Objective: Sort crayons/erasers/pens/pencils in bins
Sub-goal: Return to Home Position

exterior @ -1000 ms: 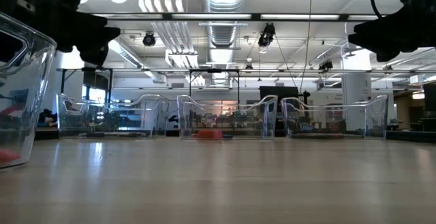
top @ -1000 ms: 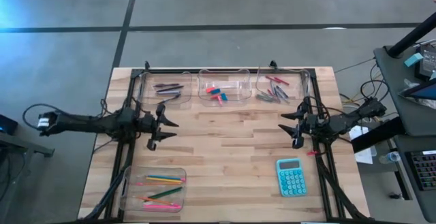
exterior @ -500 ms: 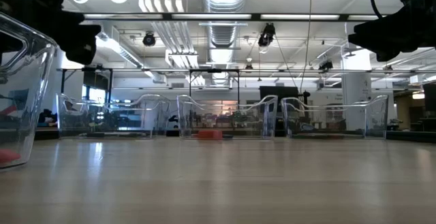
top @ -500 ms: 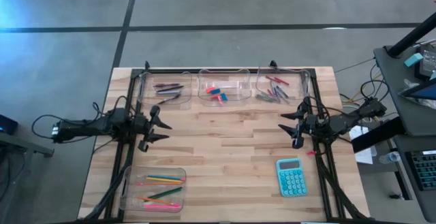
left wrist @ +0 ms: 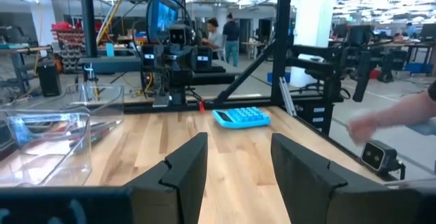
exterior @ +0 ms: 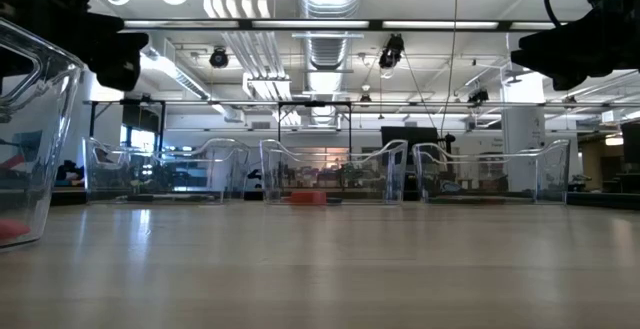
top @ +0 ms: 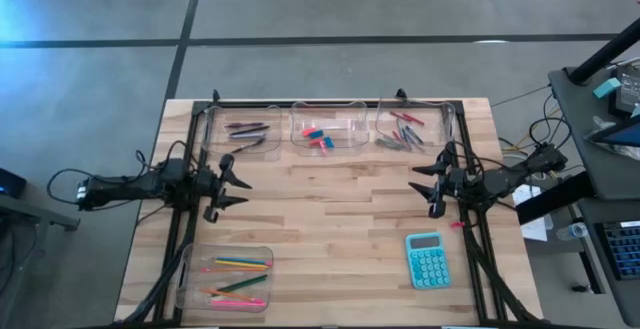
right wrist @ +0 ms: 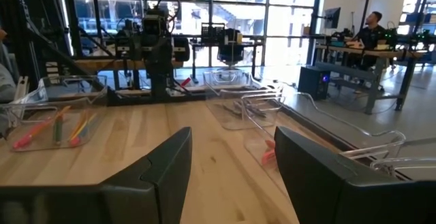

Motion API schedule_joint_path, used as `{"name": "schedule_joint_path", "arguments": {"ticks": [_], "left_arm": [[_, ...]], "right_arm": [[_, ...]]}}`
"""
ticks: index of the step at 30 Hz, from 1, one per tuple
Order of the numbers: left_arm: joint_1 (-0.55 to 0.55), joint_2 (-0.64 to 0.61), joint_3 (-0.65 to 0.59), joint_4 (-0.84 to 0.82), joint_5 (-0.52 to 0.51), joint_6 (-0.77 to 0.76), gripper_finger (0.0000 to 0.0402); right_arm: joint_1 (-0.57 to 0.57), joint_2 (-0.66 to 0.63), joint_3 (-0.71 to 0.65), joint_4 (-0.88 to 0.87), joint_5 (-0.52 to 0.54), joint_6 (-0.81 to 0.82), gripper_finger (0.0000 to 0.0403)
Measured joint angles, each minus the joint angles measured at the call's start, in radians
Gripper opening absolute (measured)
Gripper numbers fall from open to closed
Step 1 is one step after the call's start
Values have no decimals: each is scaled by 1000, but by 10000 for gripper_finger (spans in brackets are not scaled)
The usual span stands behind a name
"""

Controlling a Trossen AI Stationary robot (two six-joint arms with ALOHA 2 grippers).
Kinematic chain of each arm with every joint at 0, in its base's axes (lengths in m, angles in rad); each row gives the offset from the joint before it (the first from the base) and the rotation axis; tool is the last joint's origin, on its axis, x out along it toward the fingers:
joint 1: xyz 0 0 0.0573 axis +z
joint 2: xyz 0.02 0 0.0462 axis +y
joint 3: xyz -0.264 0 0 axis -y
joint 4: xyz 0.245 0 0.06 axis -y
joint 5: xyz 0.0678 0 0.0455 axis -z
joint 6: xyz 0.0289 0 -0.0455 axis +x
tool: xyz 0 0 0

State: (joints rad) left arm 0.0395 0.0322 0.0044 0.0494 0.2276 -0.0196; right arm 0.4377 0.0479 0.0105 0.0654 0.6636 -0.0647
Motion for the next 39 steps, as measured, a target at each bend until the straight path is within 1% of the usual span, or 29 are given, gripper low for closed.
{"name": "schedule_joint_path", "arguments": {"ticks": [15,39], "left_arm": [[0,38,0,13,-1,27,148],[0,37,0,21,-2,26,148]], "right_arm": [[0,0,0,3,0,12,199],[0,1,0,5,0,12,199]]}}
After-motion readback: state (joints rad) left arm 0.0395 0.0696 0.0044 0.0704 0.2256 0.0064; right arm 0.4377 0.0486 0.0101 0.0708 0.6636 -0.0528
